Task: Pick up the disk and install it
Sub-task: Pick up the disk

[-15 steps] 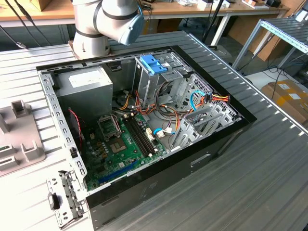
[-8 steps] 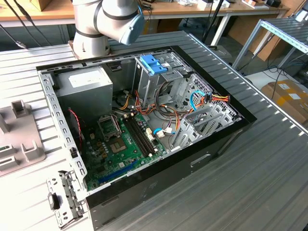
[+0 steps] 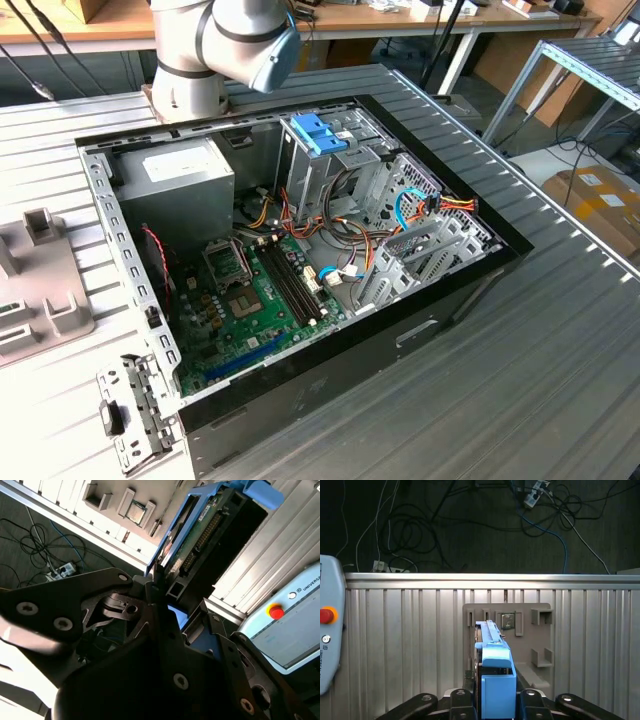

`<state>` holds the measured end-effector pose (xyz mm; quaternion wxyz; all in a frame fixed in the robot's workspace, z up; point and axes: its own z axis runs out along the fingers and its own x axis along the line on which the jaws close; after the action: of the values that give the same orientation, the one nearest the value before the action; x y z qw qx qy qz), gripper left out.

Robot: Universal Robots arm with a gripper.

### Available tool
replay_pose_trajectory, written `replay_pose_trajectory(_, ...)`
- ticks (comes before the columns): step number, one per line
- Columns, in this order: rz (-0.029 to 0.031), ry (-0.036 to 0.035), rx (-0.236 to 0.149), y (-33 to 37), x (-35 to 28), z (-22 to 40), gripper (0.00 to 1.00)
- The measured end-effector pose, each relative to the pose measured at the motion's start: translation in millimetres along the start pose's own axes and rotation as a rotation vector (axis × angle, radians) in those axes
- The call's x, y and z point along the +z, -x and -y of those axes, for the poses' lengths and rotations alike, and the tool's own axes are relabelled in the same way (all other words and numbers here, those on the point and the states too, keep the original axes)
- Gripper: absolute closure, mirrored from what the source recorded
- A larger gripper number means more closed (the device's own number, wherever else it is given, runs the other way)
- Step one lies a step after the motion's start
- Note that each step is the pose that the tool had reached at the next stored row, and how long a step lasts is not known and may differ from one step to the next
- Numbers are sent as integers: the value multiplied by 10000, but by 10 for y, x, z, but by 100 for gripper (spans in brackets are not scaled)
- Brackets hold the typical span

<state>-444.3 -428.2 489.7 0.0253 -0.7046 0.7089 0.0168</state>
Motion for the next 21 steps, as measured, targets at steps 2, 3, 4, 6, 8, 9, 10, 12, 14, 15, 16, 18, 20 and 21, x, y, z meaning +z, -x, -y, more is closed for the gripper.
replay_pose_trajectory(2,0,0,0,-46,-3,0,63)
replay_pose_trajectory(3,0,0,0,-58,-3,0,63)
replay_pose_trajectory(4,0,-1,0,-70,-4,0,63)
replay_pose_trajectory(6,0,1,0,-104,-7,1,63)
replay_pose_trajectory(8,0,-1,0,-140,-8,1,63)
replay_pose_trajectory(9,0,0,0,-153,-9,1,63)
replay_pose_trajectory(10,0,0,0,-167,-10,1,63)
replay_pose_trajectory(12,0,0,0,-193,-11,1,63)
replay_pose_trajectory(14,-1,0,0,-219,-13,1,63)
replay_pose_trajectory(15,0,-1,0,-231,-13,1,63)
replay_pose_trajectory(16,0,0,0,-244,-14,1,63)
replay_pose_trajectory(18,-1,0,0,-269,-16,2,63)
replay_pose_trajectory(20,0,1,0,-314,-19,2,63)
replay_pose_trajectory(21,0,0,0,-325,-20,2,63)
